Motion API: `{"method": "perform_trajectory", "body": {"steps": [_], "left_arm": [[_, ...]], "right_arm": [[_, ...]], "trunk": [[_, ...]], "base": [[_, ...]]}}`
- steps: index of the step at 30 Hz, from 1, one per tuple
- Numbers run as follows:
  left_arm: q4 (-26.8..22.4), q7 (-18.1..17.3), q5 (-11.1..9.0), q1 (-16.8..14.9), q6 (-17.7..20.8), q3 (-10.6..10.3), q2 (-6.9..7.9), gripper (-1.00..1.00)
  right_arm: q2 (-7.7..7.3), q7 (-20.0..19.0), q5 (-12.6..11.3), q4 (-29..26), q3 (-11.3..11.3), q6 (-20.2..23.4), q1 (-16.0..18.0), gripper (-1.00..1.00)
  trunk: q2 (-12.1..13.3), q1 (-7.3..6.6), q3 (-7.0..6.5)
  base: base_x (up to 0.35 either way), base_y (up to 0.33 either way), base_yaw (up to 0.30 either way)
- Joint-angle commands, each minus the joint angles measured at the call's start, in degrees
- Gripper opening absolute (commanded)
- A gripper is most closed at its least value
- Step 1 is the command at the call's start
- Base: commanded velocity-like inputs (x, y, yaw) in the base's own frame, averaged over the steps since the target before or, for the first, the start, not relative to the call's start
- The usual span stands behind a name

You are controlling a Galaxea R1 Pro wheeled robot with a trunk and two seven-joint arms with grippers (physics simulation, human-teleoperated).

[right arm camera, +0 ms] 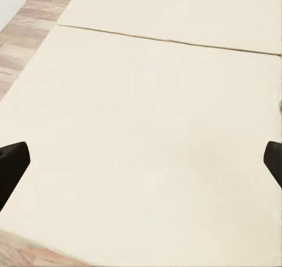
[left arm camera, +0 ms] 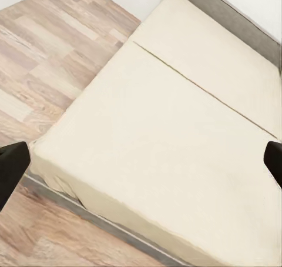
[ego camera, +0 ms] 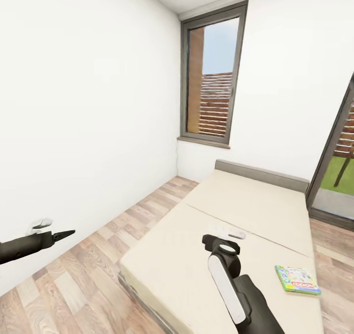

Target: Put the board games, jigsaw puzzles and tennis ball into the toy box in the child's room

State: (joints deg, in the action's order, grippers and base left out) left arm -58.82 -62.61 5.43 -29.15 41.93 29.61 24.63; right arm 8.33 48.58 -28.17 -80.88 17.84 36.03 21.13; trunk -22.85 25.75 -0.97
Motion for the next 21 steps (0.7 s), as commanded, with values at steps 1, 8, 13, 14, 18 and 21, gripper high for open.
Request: {"method": "perform_trajectory", "body": {"steps": [1,8,13,14,18,21], "left_arm": [[-0.07,-0.53,0.58,-0.03,0.42,0.18,-0.02,1.00],[-0.07,-0.53,0.60,-0.03,0.31,0.18,-0.02,1.00],[-0.07,-0.61,0.56,-0.03,0.23,0.26,0.05,1.00],[-0.07,-0.60,0.56,-0.03,0.22,0.28,0.05,1.00],[-0.07,-0.59,0.55,-0.03,0.19,0.33,0.06,1.00],[-0.07,-0.60,0.55,-0.03,0.18,0.35,0.06,1.00]], "right_arm": [[-0.02,0.46,-0.43,0.01,0.07,0.18,0.05,1.00],[-0.05,0.39,-0.45,0.03,0.02,0.16,0.05,1.00],[0.03,0.38,-0.50,0.11,0.00,0.12,0.05,1.00],[0.02,0.38,-0.50,0.13,0.00,0.13,0.05,1.00],[0.01,0.38,-0.49,0.13,0.00,0.12,0.05,1.00],[0.05,0.38,-0.49,0.11,0.04,0.10,0.05,1.00]], "trunk": [[-0.07,0.04,0.03],[-0.07,0.04,0.03],[-0.07,0.04,0.03],[-0.07,0.04,0.03],[-0.07,0.04,0.03],[-0.07,0.04,0.03]], "base": [[0.000,-0.290,-0.284],[0.000,-0.278,-0.284],[0.000,-0.269,-0.284],[0.000,-0.268,-0.284],[0.000,-0.263,-0.284],[0.000,-0.186,-0.284]]}}
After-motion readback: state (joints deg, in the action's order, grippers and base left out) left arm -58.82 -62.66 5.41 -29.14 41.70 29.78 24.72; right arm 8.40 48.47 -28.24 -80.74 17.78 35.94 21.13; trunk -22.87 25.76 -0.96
